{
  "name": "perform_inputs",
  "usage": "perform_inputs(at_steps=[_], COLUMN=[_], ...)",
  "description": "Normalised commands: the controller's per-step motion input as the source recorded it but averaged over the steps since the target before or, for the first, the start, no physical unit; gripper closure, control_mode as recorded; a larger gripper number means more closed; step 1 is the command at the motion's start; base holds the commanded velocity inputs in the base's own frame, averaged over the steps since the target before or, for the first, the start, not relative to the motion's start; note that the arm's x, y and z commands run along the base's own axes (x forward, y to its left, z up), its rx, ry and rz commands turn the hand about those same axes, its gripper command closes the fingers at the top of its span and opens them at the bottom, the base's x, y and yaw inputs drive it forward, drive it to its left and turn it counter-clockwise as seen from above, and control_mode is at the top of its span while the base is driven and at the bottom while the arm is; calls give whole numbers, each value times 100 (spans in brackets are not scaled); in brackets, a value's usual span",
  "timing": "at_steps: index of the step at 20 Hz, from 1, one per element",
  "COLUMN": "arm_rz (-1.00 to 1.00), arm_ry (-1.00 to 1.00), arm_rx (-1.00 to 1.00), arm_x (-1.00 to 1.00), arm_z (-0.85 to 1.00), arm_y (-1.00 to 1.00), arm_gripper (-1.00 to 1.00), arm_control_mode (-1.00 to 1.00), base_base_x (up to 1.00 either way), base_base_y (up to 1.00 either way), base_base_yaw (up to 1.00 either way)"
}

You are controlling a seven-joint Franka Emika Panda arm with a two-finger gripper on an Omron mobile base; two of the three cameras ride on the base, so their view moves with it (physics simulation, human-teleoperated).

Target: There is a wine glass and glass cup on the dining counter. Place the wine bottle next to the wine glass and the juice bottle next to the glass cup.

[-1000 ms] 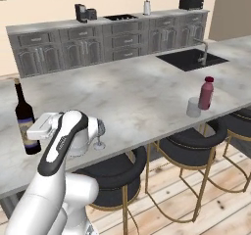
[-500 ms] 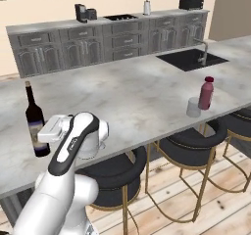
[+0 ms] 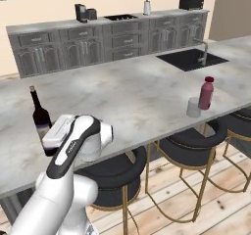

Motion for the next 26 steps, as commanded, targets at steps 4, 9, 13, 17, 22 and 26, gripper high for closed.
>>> perform_inputs(at_steps=[4,9,13,17,22,26], arm_rz=[-37,-41,-30,-20,-10,-4], arm_ry=[-1,0,3,0,-1,-5], arm_rx=[0,1,1,1,1,0], arm_x=[0,-1,5,15,16,14], arm_z=[-17,-19,-30,-42,-48,-43], arm_y=[-8,-1,0,0,7,13], arm_gripper=[100,100,100,100,100,100], arm_control_mode=[-100,-100,-100,-100,-100,-100], base_base_x=[0,0,0,0,0,0], base_base_y=[0,0,0,0,0,0], base_base_yaw=[0,0,0,0,0,0])
